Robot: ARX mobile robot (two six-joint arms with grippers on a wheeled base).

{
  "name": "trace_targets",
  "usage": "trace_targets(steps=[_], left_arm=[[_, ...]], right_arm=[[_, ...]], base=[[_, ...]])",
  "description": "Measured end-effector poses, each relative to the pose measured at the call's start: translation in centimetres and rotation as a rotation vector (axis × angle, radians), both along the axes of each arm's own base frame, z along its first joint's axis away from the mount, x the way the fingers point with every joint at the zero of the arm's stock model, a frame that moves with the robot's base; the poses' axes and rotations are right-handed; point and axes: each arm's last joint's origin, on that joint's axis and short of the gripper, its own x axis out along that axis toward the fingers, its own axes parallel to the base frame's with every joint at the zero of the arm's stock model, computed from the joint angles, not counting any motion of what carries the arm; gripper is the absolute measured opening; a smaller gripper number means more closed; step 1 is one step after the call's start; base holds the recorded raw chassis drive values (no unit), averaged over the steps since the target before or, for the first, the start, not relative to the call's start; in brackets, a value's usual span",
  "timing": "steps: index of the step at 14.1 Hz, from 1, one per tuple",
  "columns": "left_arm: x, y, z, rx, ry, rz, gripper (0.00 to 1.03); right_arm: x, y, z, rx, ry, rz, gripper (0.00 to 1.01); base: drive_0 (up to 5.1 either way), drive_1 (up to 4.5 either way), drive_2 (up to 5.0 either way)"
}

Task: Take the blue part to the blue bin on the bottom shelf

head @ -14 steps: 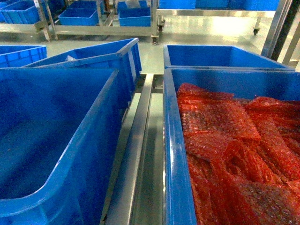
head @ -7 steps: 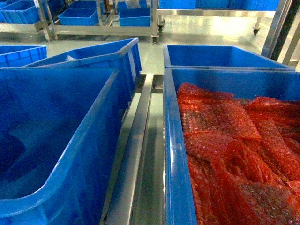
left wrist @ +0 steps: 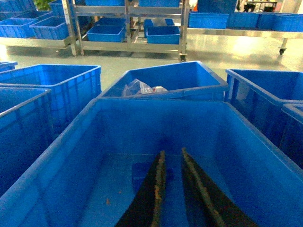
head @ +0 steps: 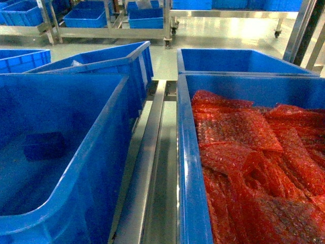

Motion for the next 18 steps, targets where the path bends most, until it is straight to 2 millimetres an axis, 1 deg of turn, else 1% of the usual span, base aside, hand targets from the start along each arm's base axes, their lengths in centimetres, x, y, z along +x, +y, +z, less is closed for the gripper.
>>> trace_targets(steps=[1, 3, 8, 9, 14, 18], left_arm=[[-0.5, -0.1, -0.4, -0.001, 0.001, -0.021, 0.01], [-1.3, -0.2, -1.0, 0.002, 0.008, -0.026, 0.02], [-2.9, -0.2, -1.8, 0.002, 0.002, -0.026, 0.02], [-3.1, -0.2, -2.3, 0.002, -0.017, -0.027, 0.02], [-4.1, -0.2, -2.3, 0.002, -0.012, -0.026, 0.02], [-4.4, -0.2, -2.2, 0.002, -0.016, -0.026, 0.02]], right_arm=[[0.0, 0.0, 0.0, 0.000, 0.000, 0.000, 0.98], [0.0, 0.0, 0.0, 0.000, 0.000, 0.000, 0.98], [0.0, 0.0, 0.0, 0.000, 0.000, 0.000, 0.98], [0.0, 0.0, 0.0, 0.000, 0.000, 0.000, 0.98], [0.0, 0.0, 0.0, 0.000, 0.000, 0.000, 0.98], [0.0, 0.0, 0.0, 0.000, 0.000, 0.000, 0.98]], base=[[0.0, 0.00, 0.0], [0.0, 0.00, 0.0], [0.0, 0.00, 0.0], [0.0, 0.00, 0.0], [0.0, 0.00, 0.0], [0.0, 0.00, 0.0]])
